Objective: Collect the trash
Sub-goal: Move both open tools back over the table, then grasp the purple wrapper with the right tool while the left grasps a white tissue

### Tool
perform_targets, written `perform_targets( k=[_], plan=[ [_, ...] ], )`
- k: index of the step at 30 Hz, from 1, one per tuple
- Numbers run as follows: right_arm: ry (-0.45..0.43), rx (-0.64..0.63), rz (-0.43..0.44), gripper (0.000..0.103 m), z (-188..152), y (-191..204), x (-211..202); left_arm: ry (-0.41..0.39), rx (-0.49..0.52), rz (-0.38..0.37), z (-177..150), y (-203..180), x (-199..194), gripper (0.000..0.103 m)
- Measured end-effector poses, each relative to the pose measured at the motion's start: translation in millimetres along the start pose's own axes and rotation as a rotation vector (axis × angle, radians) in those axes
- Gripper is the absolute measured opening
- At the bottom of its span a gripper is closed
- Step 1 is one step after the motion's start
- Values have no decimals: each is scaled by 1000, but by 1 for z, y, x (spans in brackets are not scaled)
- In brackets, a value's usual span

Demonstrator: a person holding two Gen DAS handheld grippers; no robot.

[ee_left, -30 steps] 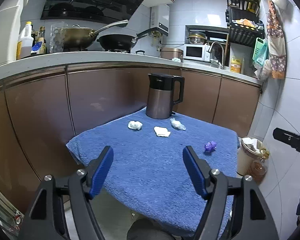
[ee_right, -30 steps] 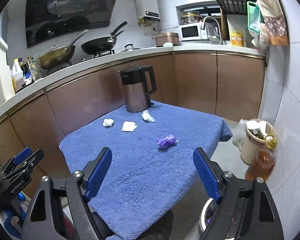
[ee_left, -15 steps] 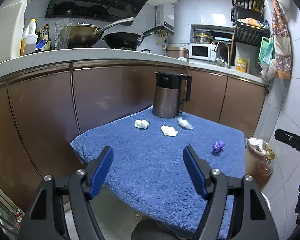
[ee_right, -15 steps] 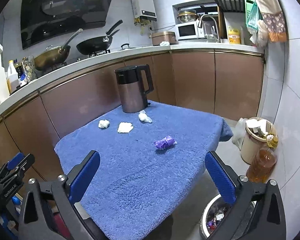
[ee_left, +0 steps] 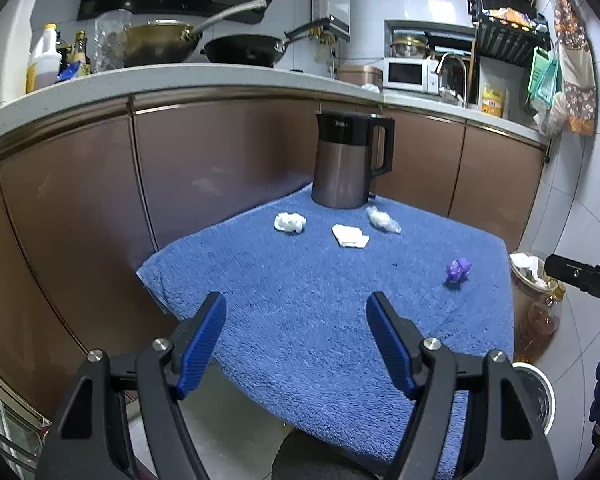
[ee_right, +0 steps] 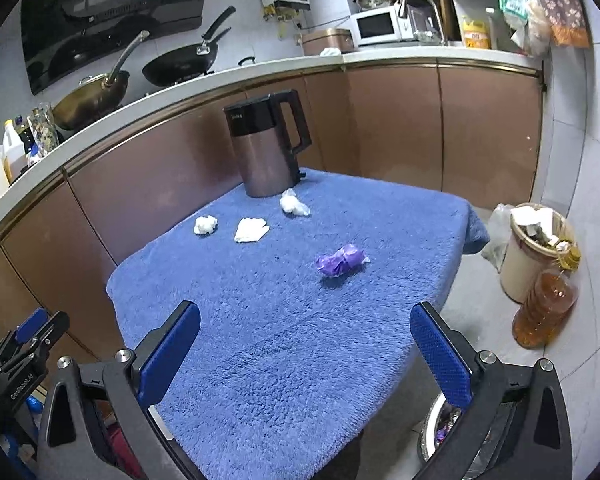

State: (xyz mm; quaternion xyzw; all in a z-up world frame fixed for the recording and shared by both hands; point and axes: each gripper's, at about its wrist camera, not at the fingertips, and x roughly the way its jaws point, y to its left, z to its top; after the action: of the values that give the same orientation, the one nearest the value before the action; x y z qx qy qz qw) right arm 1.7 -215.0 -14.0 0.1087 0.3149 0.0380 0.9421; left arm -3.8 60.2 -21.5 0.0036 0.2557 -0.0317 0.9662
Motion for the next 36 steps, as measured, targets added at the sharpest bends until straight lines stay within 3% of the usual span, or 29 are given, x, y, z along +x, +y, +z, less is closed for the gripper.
perform_targets(
  k=[11,27,36],
  plan=[
    [78,44,26,103,3,-17,60,112,46,-21,3,-9,67,71],
    [148,74,56,102,18,-49,150,225,107,-128,26,-36,167,71],
    [166,93,85,90,35,-61,200,252,128,-179,64,-54,258,71]
  ],
)
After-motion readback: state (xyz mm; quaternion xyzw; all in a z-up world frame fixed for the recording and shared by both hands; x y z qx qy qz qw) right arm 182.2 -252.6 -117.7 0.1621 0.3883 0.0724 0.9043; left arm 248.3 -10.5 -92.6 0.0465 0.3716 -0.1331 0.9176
